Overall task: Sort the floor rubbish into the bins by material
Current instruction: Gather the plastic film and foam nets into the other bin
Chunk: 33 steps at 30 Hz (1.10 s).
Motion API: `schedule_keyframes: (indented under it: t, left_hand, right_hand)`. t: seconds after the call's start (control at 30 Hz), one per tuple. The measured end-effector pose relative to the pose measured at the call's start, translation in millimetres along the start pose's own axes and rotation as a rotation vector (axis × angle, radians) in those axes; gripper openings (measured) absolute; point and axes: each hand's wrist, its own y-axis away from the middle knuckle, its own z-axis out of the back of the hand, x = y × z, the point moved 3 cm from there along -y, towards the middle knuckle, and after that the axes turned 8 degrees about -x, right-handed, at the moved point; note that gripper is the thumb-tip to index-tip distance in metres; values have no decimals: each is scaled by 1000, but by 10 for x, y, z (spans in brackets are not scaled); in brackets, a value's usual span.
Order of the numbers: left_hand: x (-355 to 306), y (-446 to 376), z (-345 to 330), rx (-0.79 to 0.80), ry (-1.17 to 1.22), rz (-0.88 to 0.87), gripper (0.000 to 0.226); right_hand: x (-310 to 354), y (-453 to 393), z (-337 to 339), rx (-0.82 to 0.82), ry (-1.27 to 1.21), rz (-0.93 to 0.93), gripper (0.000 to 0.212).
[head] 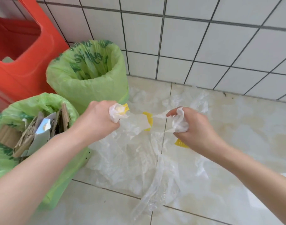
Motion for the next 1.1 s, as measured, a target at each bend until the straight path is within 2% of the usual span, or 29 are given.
schedule_keyframes:
  t: [0.13, 0.27, 0.37, 0.5, 0.6, 0.73, 0.8, 0.83, 0.9, 0.97, 1.0, 1.07, 1.1]
  left_hand:
    - [-72, -136, 310, 56, 38, 17, 9]
    - [-51, -374, 678, -62, 59, 80, 14]
    - [43, -575, 893, -175, 130, 170, 18]
    - [364, -924, 975, -306, 458, 363, 35]
    - [630, -1220, 987, -439, 826, 458, 33]
    - [908, -1544, 999, -668, 1044, 615, 22]
    - [972, -1665, 979, -695, 1131, 643, 32]
    - [1004, -1715, 960, -698, 1150, 649, 44]
    - [1051, -1796, 931, -770, 1140, 658, 65]
    - [1023, -1825, 925, -855, 1073, 569, 55]
    - [1017, -1802, 903, -868, 965, 534, 47]
    - [1027, -1770, 803, -735, 673, 441, 39]
    - [1055, -1769, 698, -572, 526, 392, 37]
  right_hand:
    - [337, -396, 118, -30, -54, 9, 31]
    - [667, -887, 145, -113, -117, -15, 13]
    - [874, -1234, 46, -108, -203, -47, 13]
    - [1158, -1631, -172, -63, -385, -89, 15]
    - [1336, -1937, -323, -93, -469, -127, 18]
    - [1549, -2335, -529, -92, -604, -171, 7]
    - [1620, -2527, -667, -64, -675, -210, 11]
    - [1656, -2600, -705, -70, -717, -218, 9]
    - [1731, -2717, -782, -105, -771, -230, 9]
    - [1794, -2751, -867, -136, -803, -179, 14]
    - [1823, -2739, -929, -140, -774, -124, 16]
    - [1804, -2749, -1157, -126, -525, 24, 8]
    - [1779, -2762, -1285, -72, -305, 86, 13]
